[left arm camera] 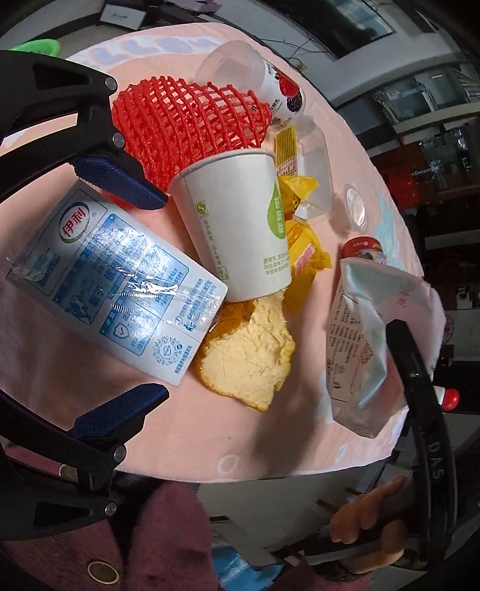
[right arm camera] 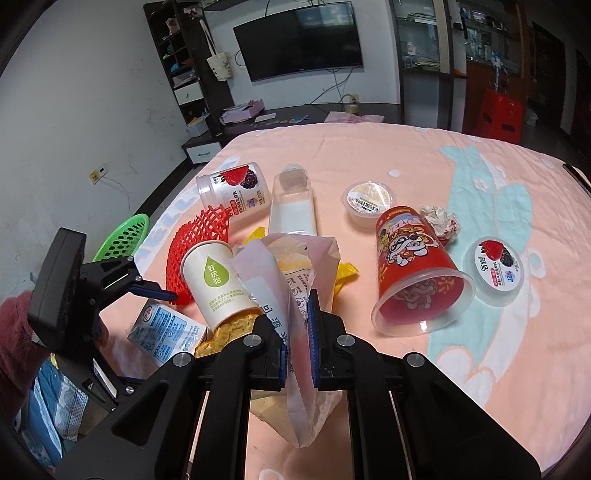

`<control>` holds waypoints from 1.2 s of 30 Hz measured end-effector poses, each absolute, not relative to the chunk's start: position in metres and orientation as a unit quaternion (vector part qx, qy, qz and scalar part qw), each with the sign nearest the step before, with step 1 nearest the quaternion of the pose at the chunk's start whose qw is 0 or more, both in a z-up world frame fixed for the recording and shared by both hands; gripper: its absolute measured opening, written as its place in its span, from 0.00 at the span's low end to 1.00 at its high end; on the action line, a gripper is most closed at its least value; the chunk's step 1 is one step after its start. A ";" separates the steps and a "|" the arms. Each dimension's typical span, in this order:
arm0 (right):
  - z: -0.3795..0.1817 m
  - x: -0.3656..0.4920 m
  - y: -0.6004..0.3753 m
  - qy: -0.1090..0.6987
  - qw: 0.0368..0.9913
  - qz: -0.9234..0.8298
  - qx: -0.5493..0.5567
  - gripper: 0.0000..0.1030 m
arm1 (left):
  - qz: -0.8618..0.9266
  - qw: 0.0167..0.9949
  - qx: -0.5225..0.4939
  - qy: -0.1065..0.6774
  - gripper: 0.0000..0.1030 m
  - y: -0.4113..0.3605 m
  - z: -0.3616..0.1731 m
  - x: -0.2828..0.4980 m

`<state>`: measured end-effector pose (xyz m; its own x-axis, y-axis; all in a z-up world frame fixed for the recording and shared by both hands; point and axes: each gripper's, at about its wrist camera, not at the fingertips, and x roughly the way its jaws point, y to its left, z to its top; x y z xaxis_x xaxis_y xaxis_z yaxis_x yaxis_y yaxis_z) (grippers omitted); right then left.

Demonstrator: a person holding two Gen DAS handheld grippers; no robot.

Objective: Collect trash
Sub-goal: 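Close the left gripper on the white-and-blue milk carton while the right gripper holds the bag, then lift the carton with the left gripper while the right gripper lifts the bag toward the basket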

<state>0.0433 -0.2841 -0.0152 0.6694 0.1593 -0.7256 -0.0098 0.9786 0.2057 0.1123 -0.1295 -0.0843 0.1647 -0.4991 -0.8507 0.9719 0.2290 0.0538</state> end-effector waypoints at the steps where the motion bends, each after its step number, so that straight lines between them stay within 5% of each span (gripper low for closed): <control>1: -0.015 0.043 -0.283 0.404 0.909 0.047 0.092 0.09 | -0.533 0.689 0.322 0.370 0.88 -0.131 -0.086 0.114; 22: -0.016 0.042 -0.277 0.401 0.911 0.045 0.088 0.09 | -0.458 0.757 0.295 0.360 0.67 -0.127 -0.083 0.087; 36: -0.001 0.042 -0.258 0.384 0.917 0.071 0.076 0.09 | -0.391 0.824 0.200 0.358 0.65 -0.087 -0.047 0.079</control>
<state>0.0420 -0.2580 -0.0010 0.6944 0.1887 -0.6944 -0.0715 0.9783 0.1944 0.0788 -0.0873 -0.0467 0.4365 -0.5016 -0.7469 0.7881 0.6136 0.0485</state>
